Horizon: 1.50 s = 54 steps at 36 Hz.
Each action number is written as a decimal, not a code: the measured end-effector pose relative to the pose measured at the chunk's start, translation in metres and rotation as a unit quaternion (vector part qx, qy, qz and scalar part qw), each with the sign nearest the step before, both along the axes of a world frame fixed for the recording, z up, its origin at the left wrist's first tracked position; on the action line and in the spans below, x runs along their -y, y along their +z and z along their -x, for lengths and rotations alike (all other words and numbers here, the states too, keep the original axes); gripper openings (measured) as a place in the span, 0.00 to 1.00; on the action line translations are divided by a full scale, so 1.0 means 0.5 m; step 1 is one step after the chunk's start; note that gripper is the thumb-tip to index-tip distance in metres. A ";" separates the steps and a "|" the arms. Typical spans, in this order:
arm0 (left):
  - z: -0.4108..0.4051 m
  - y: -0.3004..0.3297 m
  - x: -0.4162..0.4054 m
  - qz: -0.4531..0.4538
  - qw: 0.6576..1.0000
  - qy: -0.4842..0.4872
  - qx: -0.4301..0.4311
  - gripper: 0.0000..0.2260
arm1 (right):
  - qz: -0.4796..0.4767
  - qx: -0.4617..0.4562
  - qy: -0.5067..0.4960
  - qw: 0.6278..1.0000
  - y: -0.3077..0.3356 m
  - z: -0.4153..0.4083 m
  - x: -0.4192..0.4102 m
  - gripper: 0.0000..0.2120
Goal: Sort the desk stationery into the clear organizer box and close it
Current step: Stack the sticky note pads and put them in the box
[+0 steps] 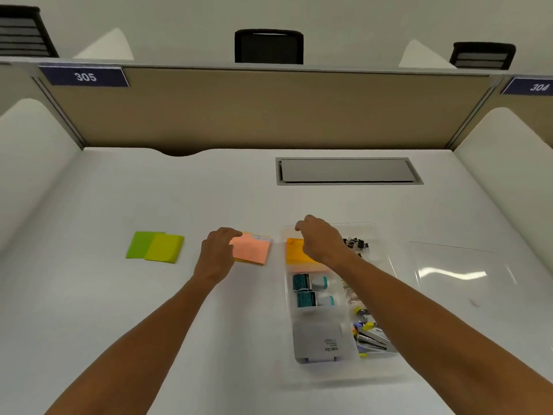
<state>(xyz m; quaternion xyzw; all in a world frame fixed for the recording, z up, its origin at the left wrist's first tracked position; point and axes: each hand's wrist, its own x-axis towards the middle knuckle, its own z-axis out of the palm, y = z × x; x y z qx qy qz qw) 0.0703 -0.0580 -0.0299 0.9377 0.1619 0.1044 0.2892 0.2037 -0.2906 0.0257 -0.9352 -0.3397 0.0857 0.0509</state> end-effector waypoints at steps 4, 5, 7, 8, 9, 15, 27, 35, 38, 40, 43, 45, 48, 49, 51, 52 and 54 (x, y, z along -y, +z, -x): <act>0.016 -0.001 -0.028 -0.018 1.000 -0.011 -0.023 0.21 | -0.075 0.009 0.006 0.997 -0.001 0.014 -0.033 0.16; 0.021 -0.001 -0.037 -0.025 0.999 -0.016 -0.031 0.22 | -0.090 0.006 0.015 0.996 -0.002 0.018 -0.043 0.15; 0.032 -0.002 -0.059 -0.033 0.998 -0.014 -0.048 0.23 | -0.106 -0.007 0.035 0.994 -0.003 0.027 -0.067 0.16; 0.038 -0.001 -0.071 -0.034 0.998 -0.005 -0.056 0.22 | -0.106 -0.017 0.043 0.993 -0.003 0.032 -0.080 0.16; 0.044 0.000 -0.085 -0.035 0.997 0.009 -0.063 0.22 | -0.102 -0.029 0.051 0.993 -0.003 0.037 -0.093 0.17; 0.083 -0.004 -0.168 -0.064 0.979 0.124 -0.148 0.26 | -0.026 -0.079 0.084 0.993 -0.012 0.067 -0.170 0.24; 0.132 -0.042 -0.225 -0.074 0.963 0.165 -0.201 0.22 | 0.080 -0.060 0.073 0.992 -0.065 0.108 -0.229 0.32; 0.132 -0.026 -0.179 -0.050 0.973 0.167 -0.153 0.23 | 0.092 -0.061 0.079 0.991 -0.063 0.140 -0.243 0.33; 0.141 -0.026 -0.147 -0.043 0.977 0.161 -0.131 0.23 | 0.088 -0.059 0.078 0.991 -0.066 0.157 -0.240 0.33; 0.149 -0.030 -0.129 -0.070 0.978 0.143 -0.133 0.18 | 0.084 -0.060 0.078 0.992 -0.068 0.169 -0.236 0.34; 0.159 -0.032 -0.100 -0.074 0.974 0.130 -0.167 0.19 | 0.076 -0.074 0.080 0.991 -0.072 0.186 -0.228 0.36; 0.163 -0.031 -0.083 -0.066 0.974 0.125 -0.178 0.21 | 0.066 -0.083 0.081 0.991 -0.072 0.197 -0.222 0.39; 0.170 -0.027 -0.062 -0.051 0.974 0.122 -0.185 0.23 | 0.051 -0.088 0.080 0.992 -0.068 0.214 -0.216 0.42; 0.173 -0.025 -0.058 -0.040 0.973 0.127 -0.187 0.25 | 0.047 -0.088 0.080 0.992 -0.066 0.219 -0.214 0.41; 0.180 -0.020 -0.052 -0.017 0.971 0.143 -0.191 0.28 | 0.045 -0.080 0.086 0.992 -0.064 0.227 -0.211 0.39; 0.183 -0.018 -0.050 -0.008 0.970 0.150 -0.191 0.30 | 0.046 -0.074 0.089 0.992 -0.063 0.230 -0.209 0.38; 0.191 -0.014 -0.048 -0.003 0.970 0.158 -0.183 0.33 | 0.043 -0.074 0.090 0.992 -0.062 0.237 -0.204 0.37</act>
